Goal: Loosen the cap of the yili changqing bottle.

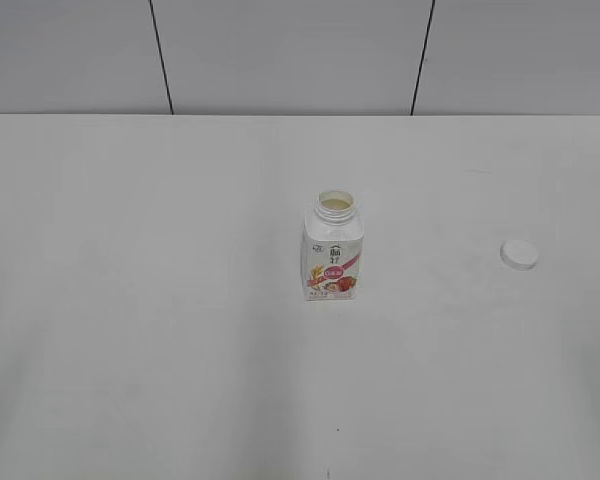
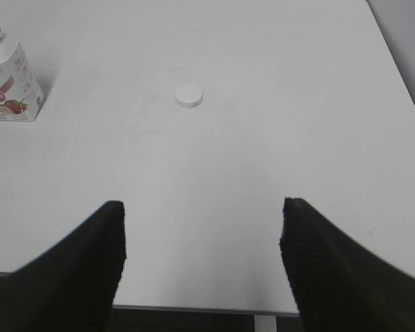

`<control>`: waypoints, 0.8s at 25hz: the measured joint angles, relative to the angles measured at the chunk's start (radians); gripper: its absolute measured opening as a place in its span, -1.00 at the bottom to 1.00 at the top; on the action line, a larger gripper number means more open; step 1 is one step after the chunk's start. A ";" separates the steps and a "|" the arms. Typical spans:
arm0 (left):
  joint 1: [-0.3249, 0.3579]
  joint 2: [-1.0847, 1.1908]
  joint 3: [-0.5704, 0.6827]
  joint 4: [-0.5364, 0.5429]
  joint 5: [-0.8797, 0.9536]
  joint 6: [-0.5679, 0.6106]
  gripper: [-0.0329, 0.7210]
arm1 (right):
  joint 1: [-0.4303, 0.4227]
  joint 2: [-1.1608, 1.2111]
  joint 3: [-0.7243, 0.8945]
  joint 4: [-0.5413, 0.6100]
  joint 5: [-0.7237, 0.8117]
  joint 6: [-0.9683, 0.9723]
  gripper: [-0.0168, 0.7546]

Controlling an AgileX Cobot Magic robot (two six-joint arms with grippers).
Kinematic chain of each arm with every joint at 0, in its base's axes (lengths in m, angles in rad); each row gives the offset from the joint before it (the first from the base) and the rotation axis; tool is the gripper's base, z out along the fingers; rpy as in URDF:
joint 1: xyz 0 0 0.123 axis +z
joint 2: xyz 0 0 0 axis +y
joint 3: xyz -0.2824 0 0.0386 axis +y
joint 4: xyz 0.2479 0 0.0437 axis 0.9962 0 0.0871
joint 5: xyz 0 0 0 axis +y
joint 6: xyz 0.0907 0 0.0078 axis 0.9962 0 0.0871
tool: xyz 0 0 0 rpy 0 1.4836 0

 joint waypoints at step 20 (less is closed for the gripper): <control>0.186 0.000 0.001 -0.014 0.000 0.001 0.44 | 0.000 0.000 0.000 0.025 -0.002 0.002 0.48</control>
